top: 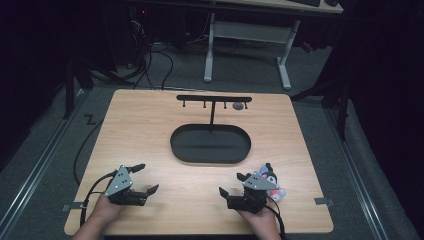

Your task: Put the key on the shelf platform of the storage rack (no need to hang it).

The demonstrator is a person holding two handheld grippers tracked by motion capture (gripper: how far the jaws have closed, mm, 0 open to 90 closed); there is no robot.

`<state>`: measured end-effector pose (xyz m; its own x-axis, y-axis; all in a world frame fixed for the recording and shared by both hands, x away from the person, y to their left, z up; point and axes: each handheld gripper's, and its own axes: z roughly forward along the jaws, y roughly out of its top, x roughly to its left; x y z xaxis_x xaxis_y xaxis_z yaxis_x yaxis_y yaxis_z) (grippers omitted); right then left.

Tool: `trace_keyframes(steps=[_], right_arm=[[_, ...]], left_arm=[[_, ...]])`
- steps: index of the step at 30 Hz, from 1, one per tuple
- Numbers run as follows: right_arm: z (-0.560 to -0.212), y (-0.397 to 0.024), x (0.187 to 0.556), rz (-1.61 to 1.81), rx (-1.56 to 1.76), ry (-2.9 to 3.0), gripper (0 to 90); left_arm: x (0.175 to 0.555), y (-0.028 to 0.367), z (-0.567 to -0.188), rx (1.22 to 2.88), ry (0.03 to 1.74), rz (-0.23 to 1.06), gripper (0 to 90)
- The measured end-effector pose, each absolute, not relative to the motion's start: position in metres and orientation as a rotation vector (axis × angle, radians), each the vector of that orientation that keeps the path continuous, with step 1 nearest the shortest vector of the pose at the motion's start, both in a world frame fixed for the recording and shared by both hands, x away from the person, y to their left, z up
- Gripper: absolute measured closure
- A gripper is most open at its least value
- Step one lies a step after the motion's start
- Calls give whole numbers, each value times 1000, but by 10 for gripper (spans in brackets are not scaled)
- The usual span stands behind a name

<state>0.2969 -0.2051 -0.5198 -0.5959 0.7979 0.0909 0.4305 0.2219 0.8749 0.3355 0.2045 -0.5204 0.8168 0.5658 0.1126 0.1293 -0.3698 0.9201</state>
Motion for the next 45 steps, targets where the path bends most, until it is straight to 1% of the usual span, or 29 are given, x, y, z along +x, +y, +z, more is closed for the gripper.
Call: trace_keyframes(steps=[8, 16, 19, 35, 39, 45], right_arm=[[-520, -205, 298, 1299, 1139, 2153, 157], [-518, -200, 298, 1176, 1139, 2233, 188], [-517, -199, 297, 1082, 1171, 2263, 203], [-510, -205, 297, 950, 1275, 2352, 214], [-505, -207, 299, 960, 1289, 2401, 213], [-500, -209, 305, 880, 1305, 2463, 218]], left_arm=[[333, 207, -520, 1907, 527, 516, 154], [331, 205, -521, 1919, 502, 523, 154], [330, 206, -521, 1915, 498, 524, 153], [329, 208, -521, 1903, 496, 531, 154], [330, 209, -521, 1900, 504, 522, 154], [332, 208, -521, 1901, 507, 510, 154]])
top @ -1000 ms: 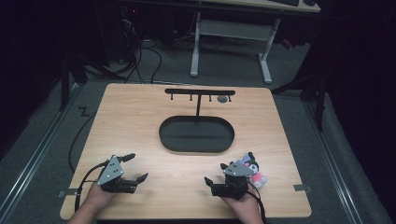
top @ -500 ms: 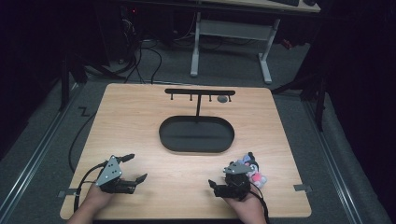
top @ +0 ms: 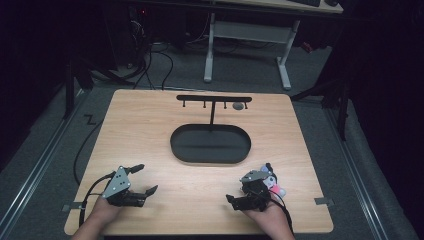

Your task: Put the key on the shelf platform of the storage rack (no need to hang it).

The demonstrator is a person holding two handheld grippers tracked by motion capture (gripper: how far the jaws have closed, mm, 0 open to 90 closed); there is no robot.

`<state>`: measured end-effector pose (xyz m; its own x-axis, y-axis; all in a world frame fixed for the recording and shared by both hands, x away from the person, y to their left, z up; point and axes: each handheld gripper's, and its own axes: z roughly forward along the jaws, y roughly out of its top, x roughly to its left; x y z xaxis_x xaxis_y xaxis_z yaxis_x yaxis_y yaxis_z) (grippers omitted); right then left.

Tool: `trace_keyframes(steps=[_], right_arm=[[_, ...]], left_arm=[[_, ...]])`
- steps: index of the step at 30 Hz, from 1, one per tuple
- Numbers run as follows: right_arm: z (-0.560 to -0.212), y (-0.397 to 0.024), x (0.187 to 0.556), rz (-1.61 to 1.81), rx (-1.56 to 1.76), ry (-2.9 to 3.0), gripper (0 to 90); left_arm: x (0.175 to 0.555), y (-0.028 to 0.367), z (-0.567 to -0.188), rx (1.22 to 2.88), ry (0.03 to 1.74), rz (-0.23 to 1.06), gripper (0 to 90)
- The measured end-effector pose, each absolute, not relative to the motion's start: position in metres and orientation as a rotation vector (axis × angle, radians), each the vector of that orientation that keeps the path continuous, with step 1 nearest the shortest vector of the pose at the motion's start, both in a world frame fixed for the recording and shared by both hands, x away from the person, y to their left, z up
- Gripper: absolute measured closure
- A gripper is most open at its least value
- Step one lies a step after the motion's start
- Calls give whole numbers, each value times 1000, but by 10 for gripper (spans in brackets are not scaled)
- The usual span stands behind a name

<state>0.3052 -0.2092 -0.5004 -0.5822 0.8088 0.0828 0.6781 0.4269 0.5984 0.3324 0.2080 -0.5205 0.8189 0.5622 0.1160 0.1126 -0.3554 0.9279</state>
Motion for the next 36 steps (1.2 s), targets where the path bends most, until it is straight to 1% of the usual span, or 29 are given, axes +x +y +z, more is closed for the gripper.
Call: trace_keyframes(steps=[2, 9, 19, 22, 36], right_arm=[[-498, -208, 307, 821, 1304, 2479, 218], [-490, -207, 312, 780, 1315, 2499, 218], [-484, -193, 319, 662, 1270, 2562, 213], [-479, -187, 321, 598, 1262, 2598, 187], [-470, -187, 324, 498, 1254, 2675, 159]], left_arm=[[333, 209, -520, 1899, 510, 505, 154], [332, 208, -520, 1900, 508, 511, 154], [332, 208, -520, 1906, 506, 505, 154], [333, 208, -520, 1905, 508, 506, 154], [333, 207, -520, 1904, 508, 504, 154]])
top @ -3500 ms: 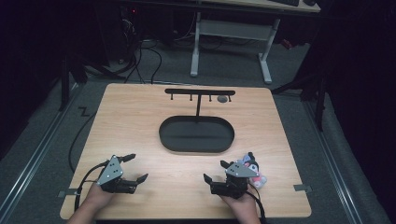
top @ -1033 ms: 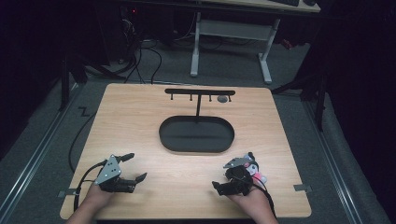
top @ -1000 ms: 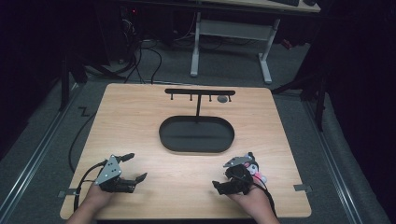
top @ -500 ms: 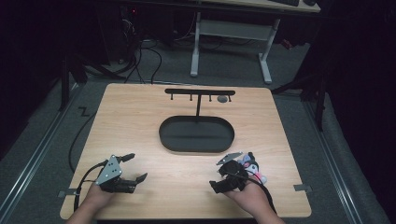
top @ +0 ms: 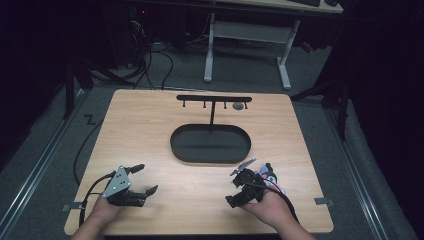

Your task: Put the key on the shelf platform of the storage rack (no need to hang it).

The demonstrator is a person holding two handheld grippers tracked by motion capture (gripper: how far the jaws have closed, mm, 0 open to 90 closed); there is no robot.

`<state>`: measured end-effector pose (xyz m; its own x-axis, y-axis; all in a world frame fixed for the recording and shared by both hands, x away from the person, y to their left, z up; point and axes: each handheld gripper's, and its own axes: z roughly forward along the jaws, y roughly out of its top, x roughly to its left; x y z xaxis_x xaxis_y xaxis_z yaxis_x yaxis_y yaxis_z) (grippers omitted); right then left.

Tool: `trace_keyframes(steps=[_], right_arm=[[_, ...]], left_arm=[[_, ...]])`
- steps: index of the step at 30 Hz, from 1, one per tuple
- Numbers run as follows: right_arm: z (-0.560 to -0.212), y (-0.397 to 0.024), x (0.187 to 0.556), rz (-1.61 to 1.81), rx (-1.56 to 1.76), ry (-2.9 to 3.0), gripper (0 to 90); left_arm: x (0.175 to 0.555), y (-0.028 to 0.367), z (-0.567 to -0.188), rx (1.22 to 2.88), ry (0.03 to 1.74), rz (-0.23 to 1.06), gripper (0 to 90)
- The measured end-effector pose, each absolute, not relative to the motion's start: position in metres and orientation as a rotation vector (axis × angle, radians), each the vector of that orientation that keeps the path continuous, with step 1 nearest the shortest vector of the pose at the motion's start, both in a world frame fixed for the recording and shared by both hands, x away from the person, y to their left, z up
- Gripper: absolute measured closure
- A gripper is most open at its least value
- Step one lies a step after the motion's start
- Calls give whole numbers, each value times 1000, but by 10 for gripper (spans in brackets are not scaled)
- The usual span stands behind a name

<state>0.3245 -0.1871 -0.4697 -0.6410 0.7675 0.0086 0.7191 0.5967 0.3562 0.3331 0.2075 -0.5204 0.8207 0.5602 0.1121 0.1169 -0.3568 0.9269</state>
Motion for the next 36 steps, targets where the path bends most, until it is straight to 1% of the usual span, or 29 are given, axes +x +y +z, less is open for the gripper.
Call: trace_keyframes(steps=[5, 14, 36], right_arm=[[-461, -193, 326, 460, 1274, 2667, 154], [-453, -200, 321, 393, 1187, 2676, 140], [-438, -250, 318, 289, 1300, 2597, 124]], left_arm=[[332, 207, -520, 1909, 507, 510, 154], [332, 207, -520, 1911, 504, 508, 154], [332, 206, -520, 1916, 499, 508, 154]])
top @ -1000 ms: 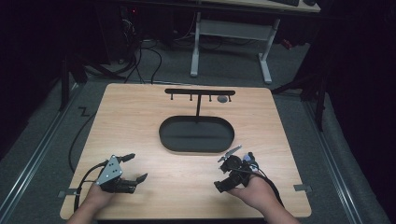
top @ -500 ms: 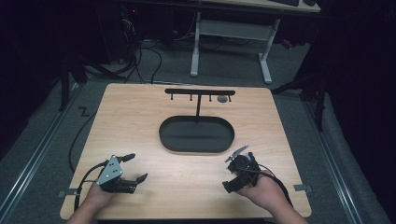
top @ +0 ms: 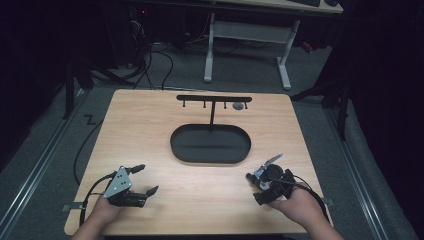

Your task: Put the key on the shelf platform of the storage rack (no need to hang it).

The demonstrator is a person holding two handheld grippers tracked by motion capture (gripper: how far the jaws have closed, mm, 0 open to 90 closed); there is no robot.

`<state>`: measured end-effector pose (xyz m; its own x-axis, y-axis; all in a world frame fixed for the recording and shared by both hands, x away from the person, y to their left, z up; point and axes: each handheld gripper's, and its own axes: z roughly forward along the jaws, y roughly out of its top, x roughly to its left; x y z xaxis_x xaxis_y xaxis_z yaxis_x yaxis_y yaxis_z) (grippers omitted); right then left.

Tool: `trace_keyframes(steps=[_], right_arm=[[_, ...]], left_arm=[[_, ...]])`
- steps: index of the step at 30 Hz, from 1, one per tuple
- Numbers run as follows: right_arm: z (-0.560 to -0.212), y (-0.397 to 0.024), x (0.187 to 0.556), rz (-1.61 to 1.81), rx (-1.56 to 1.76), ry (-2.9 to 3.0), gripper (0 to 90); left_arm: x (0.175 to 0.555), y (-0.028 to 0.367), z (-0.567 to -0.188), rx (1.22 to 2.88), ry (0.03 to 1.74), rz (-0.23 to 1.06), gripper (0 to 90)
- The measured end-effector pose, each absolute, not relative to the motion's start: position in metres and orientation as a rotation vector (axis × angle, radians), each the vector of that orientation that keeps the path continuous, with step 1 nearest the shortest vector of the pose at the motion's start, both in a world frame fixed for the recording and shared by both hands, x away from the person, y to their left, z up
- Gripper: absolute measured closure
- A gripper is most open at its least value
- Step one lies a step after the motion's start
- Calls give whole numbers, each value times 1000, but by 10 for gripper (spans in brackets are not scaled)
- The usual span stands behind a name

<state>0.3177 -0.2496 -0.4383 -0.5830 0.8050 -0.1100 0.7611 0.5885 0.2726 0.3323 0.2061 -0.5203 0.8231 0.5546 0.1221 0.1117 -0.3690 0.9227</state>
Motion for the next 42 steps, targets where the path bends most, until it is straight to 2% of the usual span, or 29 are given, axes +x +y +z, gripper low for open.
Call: trace_keyframes(steps=[13, 28, 33, 35, 39, 42], right_arm=[[-441, -275, 316, 267, 1376, 2559, 126], [-464, -293, 322, 231, 1531, 2539, 55], [-470, -291, 323, 215, 1518, 2558, 84], [-473, -292, 323, 224, 1523, 2569, 142], [-477, -293, 324, 218, 1528, 2585, 161], [-480, -294, 326, 207, 1541, 2578, 224]], left_arm=[[332, 206, -520, 1916, 499, 507, 154], [332, 206, -520, 1916, 500, 507, 154], [332, 205, -521, 1916, 497, 506, 154], [332, 206, -520, 1916, 499, 505, 154], [332, 206, -520, 1916, 498, 505, 154], [332, 206, -520, 1915, 500, 507, 154]])
